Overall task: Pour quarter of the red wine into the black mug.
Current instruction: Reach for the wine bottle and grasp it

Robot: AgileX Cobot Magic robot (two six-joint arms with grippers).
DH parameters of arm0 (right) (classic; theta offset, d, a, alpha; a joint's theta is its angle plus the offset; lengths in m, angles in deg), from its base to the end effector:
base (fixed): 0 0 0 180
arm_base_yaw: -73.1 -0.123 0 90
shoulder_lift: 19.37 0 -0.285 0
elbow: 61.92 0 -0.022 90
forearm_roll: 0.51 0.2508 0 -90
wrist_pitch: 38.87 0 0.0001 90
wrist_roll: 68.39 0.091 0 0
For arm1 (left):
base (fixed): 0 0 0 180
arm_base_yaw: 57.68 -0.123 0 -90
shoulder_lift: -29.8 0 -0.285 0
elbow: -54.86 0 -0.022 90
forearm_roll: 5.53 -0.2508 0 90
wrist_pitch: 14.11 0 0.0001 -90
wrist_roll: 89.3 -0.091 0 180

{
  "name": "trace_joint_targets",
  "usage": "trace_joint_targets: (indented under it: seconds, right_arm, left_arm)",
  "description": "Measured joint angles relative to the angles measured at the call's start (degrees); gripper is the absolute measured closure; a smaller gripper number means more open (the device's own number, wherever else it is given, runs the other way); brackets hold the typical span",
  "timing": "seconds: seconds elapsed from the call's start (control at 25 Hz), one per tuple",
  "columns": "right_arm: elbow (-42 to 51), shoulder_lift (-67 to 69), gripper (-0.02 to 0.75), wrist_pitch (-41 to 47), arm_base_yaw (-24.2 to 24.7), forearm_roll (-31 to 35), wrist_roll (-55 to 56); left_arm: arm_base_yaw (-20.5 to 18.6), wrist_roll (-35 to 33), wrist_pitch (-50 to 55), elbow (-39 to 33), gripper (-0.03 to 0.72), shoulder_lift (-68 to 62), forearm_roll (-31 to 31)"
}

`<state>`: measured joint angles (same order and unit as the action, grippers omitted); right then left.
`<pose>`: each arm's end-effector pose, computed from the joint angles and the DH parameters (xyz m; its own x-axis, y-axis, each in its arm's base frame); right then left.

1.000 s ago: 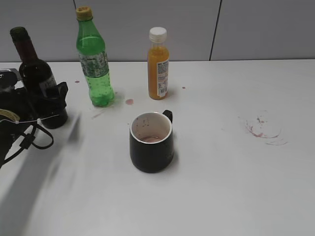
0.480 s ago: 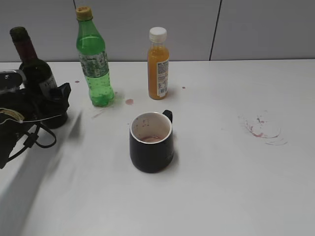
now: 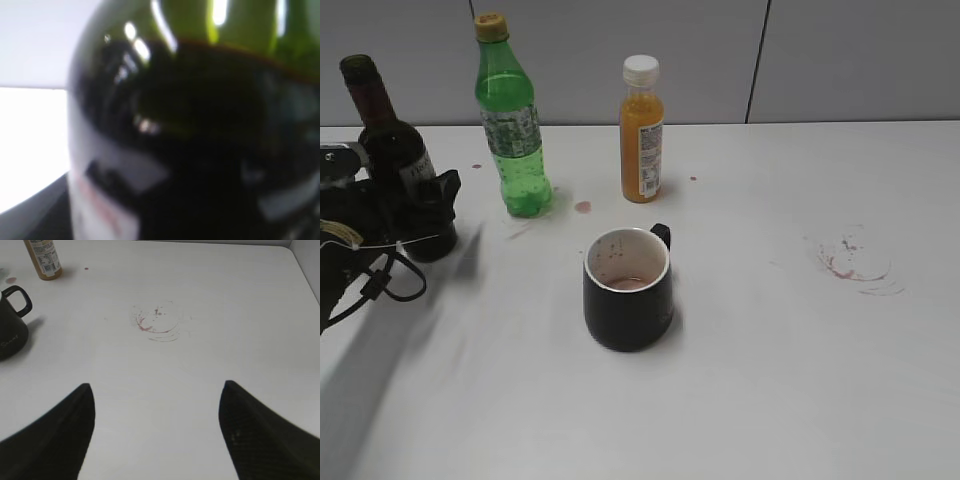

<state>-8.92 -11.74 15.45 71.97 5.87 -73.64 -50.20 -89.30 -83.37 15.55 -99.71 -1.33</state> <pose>0.0074 0.0084 0.2649 -0.4162 -0.0346 -0.9086 -0.1126 0.9935 0.0138 0.3389 -0.0382 0.0859 -0.1671 -0.0042 -0.9859 0.0586 0.9982 -0.0142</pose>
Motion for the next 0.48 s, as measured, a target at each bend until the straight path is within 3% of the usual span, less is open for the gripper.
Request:
trace_joint_targets:
  seconds: [0.32,0.48]
  right_arm:
    - [0.00,0.00,0.152,0.00,0.00,0.00,0.00]
    - [0.00,0.00,0.152,0.00,0.00,0.00,0.00]
  left_arm:
    - [-0.05,0.00,-0.06,3.45,0.028,0.00,-1.11]
    - [-0.16,0.00,-0.06,3.47,0.085,0.00,-1.38]
